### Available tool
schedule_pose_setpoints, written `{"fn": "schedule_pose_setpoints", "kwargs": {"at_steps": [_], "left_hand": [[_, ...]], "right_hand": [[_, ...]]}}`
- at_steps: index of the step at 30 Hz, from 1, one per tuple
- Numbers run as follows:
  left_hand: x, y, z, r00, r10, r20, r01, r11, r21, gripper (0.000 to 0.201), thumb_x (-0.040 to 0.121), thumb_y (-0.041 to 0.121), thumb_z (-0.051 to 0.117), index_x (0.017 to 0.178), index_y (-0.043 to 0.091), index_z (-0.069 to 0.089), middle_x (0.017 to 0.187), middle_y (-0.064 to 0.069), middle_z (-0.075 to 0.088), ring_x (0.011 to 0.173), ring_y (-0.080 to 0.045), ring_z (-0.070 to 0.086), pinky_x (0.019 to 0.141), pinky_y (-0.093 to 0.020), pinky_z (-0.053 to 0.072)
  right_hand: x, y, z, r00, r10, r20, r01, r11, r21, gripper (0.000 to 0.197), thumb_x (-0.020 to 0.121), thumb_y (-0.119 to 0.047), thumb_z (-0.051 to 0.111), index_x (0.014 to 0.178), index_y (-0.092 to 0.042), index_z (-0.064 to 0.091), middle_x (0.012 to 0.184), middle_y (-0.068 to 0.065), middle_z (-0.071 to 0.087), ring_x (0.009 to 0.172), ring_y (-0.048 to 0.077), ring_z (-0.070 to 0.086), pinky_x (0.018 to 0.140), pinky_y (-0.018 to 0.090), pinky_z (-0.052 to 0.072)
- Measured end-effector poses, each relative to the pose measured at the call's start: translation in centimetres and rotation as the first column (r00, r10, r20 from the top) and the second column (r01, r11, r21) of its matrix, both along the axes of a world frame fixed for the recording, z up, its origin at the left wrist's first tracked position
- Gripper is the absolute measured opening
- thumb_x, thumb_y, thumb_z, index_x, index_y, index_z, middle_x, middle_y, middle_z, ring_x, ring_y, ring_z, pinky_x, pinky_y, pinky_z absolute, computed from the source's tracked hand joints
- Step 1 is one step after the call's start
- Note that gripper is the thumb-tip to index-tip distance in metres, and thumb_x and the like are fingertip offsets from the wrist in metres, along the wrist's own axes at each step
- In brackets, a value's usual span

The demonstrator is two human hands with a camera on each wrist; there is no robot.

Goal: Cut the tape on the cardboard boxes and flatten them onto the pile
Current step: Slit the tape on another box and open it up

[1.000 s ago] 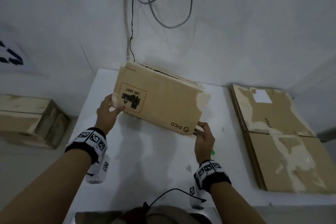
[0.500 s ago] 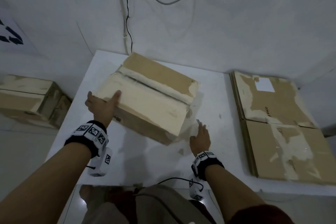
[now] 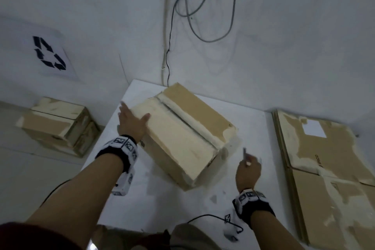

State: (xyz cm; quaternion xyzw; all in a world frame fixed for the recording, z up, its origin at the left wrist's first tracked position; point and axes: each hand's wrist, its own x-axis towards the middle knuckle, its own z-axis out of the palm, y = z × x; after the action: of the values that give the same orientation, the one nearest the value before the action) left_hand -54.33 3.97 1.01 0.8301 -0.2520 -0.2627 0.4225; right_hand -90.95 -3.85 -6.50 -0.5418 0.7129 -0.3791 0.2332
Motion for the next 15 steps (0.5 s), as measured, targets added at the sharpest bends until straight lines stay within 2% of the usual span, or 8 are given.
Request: {"fn": "schedule_pose_setpoints", "kwargs": {"at_steps": [2,4,6,7,9,10,12,15], "left_hand": [[-1.2,-1.2,1.0,0.969,-0.063,0.237,0.019,0.983,0.182,0.073,0.100,0.030,0.043,0.153,0.024,-0.007,0.161,-0.009,-0.008,0.148,-0.030,-0.004,0.116,-0.052,0.011],[-2.5,-2.1,1.3,0.937,-0.138,0.321,0.040,0.955,0.295,0.065,0.099,0.018,0.035,0.153,0.026,-0.001,0.160,-0.006,-0.012,0.145,-0.038,-0.013,0.117,-0.051,0.005],[-3.1,-2.1,0.5,0.908,-0.165,0.385,0.043,0.951,0.306,0.064,0.098,0.016,0.034,0.154,0.022,0.002,0.161,-0.006,-0.010,0.144,-0.042,-0.015,0.118,-0.051,-0.001],[-3.1,-1.9,0.0,0.886,-0.169,0.433,0.044,0.958,0.282,0.061,0.099,0.022,0.031,0.154,0.019,0.005,0.161,-0.006,-0.006,0.145,-0.040,-0.013,0.118,-0.052,-0.003],[-3.1,-1.6,-0.4,0.822,-0.194,0.536,0.072,0.968,0.240,0.059,0.099,0.038,0.018,0.153,0.015,0.010,0.161,-0.006,0.000,0.147,-0.031,-0.009,0.117,-0.052,-0.010],[-3.1,-1.7,-0.3,0.787,-0.242,0.567,0.111,0.960,0.255,0.062,0.097,0.041,0.012,0.153,0.017,0.010,0.161,-0.005,0.001,0.148,-0.027,-0.008,0.116,-0.052,-0.013],[-3.0,-2.0,-0.2,0.739,-0.354,0.573,0.180,0.924,0.338,0.057,0.099,0.039,0.008,0.154,0.023,0.006,0.161,-0.003,-0.002,0.148,-0.022,-0.008,0.115,-0.056,-0.013],[-2.8,-2.1,0.1,0.729,-0.398,0.557,0.189,0.899,0.395,0.052,0.103,0.036,0.015,0.153,0.028,0.008,0.162,0.001,-0.003,0.148,-0.021,-0.006,0.114,-0.059,-0.010]], "right_hand": [[2.0,-1.7,3.6,0.995,-0.006,0.103,0.019,0.991,-0.130,0.022,0.093,0.002,0.052,0.114,0.001,0.058,0.111,0.020,0.059,0.097,0.033,0.059,0.083,0.034,0.046],[4.2,-2.9,7.4,0.989,0.078,0.128,-0.046,0.969,-0.241,0.020,0.093,-0.002,0.055,0.113,-0.002,0.059,0.110,0.012,0.059,0.097,0.020,0.054,0.081,0.023,0.043],[6.7,-3.7,10.5,0.972,0.214,0.101,-0.174,0.936,-0.304,0.014,0.095,-0.014,0.059,0.108,-0.009,0.062,0.105,0.003,0.060,0.091,0.011,0.052,0.074,0.013,0.042],[8.0,-3.9,11.8,0.952,0.294,0.092,-0.253,0.916,-0.311,0.011,0.095,-0.020,0.061,0.103,-0.012,0.064,0.101,0.001,0.063,0.087,0.010,0.054,0.073,0.014,0.044],[11.0,-4.3,13.2,0.894,0.442,0.072,-0.413,0.876,-0.248,0.012,0.093,-0.030,0.066,0.092,-0.018,0.066,0.091,-0.005,0.067,0.078,0.010,0.059,0.070,0.021,0.047],[12.6,-4.4,13.6,0.861,0.504,0.063,-0.486,0.854,-0.186,0.013,0.091,-0.033,0.068,0.089,-0.020,0.067,0.088,-0.008,0.068,0.075,0.008,0.060,0.068,0.020,0.047],[15.9,-4.5,13.5,0.792,0.610,0.014,-0.608,0.791,-0.069,0.014,0.088,-0.034,0.070,0.087,-0.020,0.068,0.085,-0.011,0.068,0.077,0.001,0.060,0.067,0.016,0.044],[20.4,-4.4,12.6,0.702,0.710,-0.059,-0.709,0.704,0.035,0.015,0.089,-0.029,0.067,0.092,-0.015,0.070,0.088,-0.004,0.068,0.082,0.009,0.059,0.072,0.023,0.044]]}}
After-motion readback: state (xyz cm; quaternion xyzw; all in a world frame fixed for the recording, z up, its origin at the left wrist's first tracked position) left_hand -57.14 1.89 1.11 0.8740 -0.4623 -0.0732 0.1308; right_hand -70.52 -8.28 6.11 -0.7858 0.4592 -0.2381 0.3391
